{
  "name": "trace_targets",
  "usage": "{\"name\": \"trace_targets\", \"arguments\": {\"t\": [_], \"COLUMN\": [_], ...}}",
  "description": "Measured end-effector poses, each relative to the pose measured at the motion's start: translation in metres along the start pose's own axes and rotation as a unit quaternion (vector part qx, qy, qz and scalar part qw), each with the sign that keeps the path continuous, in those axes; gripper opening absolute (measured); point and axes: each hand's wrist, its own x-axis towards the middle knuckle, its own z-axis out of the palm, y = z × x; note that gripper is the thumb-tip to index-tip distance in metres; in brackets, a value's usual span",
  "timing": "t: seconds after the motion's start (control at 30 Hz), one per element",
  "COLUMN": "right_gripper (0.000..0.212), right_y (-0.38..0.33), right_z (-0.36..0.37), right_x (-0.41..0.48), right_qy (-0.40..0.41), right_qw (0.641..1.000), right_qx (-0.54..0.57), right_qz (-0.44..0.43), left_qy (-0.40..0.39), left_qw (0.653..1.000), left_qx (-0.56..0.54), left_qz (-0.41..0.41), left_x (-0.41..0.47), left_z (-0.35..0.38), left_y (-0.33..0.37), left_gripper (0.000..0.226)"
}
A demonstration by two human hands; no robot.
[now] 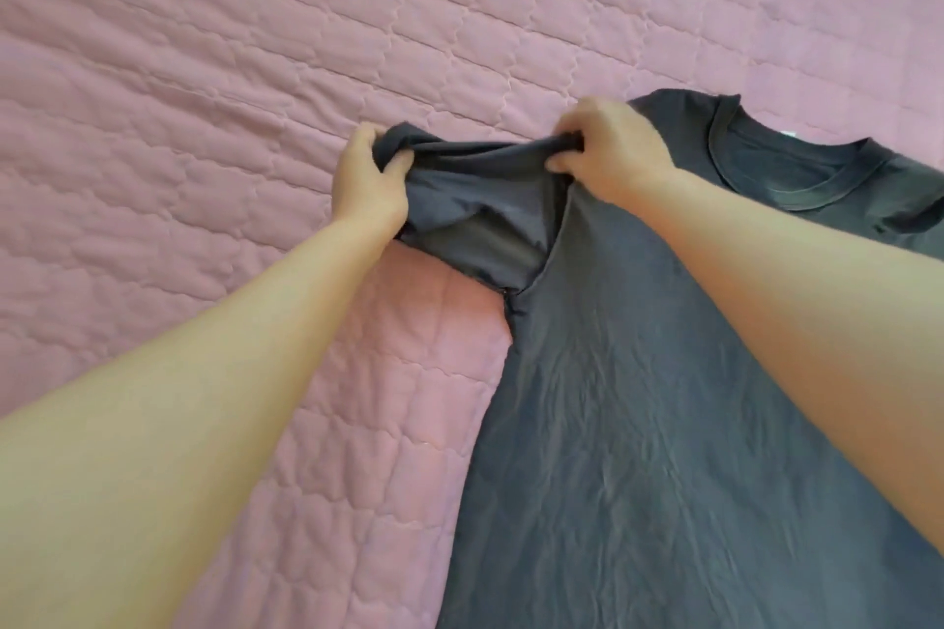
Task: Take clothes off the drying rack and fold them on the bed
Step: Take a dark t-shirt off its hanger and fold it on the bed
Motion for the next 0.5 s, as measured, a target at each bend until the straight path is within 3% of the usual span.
{"name": "trace_targets", "arguments": {"t": [0.03,0.1,0.23,0.33,0.4,0.5], "right_gripper": [0.020,0.021,0.049,0.063,0.070,0.070], "right_y": [-0.003,-0.007,-0.012,-0.012,-0.012,-0.017], "right_z": [0.000,0.006,0.033,0.043,0.042,0.036], "right_x": [0.003,0.004,-0.018,-0.031,-0.032,-0.033], "right_qy": [0.071,0.146,0.104,0.073,0.050,0.083], "right_qw": [0.995,0.973,0.985,0.997,0.998,0.994], "right_qx": [0.058,0.163,0.125,0.026,-0.001,0.010], "right_qz": [0.029,0.076,0.061,0.005,-0.040,-0.074], "left_qy": [0.003,0.022,0.039,-0.015,-0.085,-0.122], "left_qw": [1.000,0.999,0.994,0.992,0.990,0.991], "left_qx": [0.022,0.045,-0.015,-0.039,-0.057,0.051], "left_qz": [0.021,0.015,-0.103,-0.122,-0.095,0.017], "left_x": [0.003,0.008,-0.005,-0.026,-0.038,-0.049], "left_z": [-0.003,-0.004,-0.004,-0.003,-0.004,-0.005], "left_y": [0.002,0.000,-0.009,-0.022,-0.033,-0.042], "left_gripper": [0.007,0.020,0.054,0.056,0.057,0.058]}}
